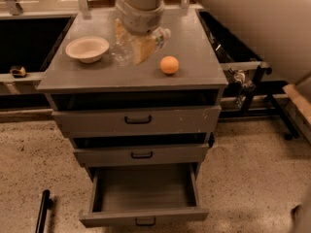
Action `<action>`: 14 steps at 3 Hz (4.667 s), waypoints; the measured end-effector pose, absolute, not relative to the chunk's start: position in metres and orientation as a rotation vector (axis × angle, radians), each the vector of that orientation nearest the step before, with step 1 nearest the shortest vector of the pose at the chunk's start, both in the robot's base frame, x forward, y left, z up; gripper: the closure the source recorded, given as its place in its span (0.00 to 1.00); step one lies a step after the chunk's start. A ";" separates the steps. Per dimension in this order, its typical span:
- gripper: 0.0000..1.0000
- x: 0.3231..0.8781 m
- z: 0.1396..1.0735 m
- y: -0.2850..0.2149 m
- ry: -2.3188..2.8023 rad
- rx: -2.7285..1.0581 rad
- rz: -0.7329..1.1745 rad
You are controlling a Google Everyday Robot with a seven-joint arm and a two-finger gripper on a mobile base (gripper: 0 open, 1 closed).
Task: Place water bottle into bottom drawer
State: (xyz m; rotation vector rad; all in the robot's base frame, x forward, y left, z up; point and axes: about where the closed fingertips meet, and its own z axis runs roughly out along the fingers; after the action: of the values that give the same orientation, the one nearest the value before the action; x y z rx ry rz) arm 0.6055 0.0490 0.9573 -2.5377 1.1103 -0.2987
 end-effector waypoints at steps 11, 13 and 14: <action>1.00 0.502 0.504 0.007 1.674 -1.848 0.768; 1.00 0.533 0.402 0.038 1.661 -1.848 0.797; 1.00 0.530 0.401 0.038 1.659 -1.857 0.814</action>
Offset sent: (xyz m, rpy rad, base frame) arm -0.1331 -0.0886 -0.1678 -0.0433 0.6727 -0.6674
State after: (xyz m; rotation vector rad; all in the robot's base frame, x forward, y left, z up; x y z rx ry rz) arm 0.5296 0.0382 0.4007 -1.8574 1.6588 0.8140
